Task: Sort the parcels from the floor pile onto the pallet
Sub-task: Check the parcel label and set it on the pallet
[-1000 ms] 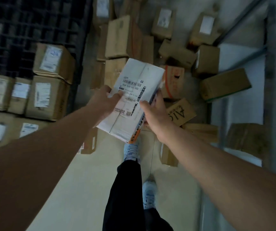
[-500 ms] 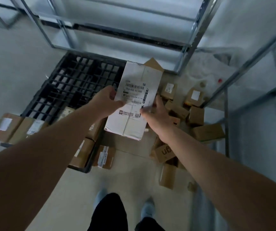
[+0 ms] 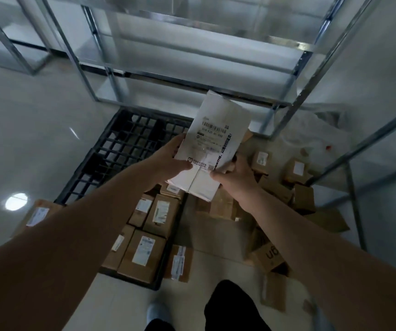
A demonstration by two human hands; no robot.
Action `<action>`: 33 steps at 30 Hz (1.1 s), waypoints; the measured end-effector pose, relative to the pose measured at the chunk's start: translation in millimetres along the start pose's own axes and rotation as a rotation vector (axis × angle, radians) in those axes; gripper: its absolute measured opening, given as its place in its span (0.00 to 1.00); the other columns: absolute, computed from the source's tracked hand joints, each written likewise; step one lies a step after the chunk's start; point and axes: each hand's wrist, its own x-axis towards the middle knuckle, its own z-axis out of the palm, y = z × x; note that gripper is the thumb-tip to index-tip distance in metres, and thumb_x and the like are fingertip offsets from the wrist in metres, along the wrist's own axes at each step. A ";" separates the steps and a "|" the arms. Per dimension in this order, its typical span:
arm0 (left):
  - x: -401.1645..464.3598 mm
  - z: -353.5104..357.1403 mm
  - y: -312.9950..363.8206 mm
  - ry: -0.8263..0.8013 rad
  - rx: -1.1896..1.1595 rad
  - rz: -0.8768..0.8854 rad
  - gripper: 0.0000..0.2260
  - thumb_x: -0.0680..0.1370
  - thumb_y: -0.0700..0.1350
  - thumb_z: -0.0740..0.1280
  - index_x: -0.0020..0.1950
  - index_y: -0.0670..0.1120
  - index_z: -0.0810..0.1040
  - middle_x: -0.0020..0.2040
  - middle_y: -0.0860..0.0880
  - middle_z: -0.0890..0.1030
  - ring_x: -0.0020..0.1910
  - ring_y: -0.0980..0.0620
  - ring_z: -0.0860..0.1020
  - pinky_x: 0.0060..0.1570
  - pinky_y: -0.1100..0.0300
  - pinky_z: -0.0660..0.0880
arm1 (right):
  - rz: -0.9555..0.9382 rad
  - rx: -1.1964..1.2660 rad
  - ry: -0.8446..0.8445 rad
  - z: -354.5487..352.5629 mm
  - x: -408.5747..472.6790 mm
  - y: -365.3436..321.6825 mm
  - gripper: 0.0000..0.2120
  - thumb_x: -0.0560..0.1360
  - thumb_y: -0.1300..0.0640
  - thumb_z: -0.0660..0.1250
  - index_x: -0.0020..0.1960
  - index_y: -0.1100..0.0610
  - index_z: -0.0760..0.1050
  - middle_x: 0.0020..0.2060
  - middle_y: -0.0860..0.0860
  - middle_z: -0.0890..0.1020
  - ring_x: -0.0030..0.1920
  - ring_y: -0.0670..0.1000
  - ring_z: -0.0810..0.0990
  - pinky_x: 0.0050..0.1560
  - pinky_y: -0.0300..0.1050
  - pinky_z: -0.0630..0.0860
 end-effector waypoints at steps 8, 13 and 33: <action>102.7 -46.7 -33.9 0.037 -0.111 -0.008 0.42 0.79 0.38 0.72 0.81 0.68 0.55 0.56 0.66 0.75 0.61 0.50 0.77 0.57 0.43 0.81 | 0.084 0.041 -0.084 46.6 101.3 -18.6 0.48 0.76 0.58 0.77 0.79 0.29 0.50 0.65 0.42 0.74 0.63 0.59 0.79 0.35 0.50 0.86; 216.8 -51.0 -69.5 0.083 -0.075 -0.062 0.42 0.78 0.39 0.73 0.78 0.72 0.56 0.56 0.67 0.75 0.55 0.58 0.77 0.56 0.42 0.81 | 0.175 0.070 -0.179 66.6 217.0 8.0 0.53 0.77 0.63 0.75 0.76 0.23 0.45 0.75 0.48 0.71 0.71 0.62 0.75 0.45 0.64 0.86; 570.4 -1.3 -315.1 0.122 -0.079 -0.321 0.40 0.80 0.40 0.71 0.82 0.66 0.54 0.73 0.50 0.72 0.64 0.50 0.74 0.47 0.62 0.75 | 0.361 0.028 -0.279 173.2 560.6 240.1 0.53 0.79 0.71 0.67 0.81 0.28 0.40 0.79 0.45 0.67 0.78 0.56 0.68 0.63 0.71 0.78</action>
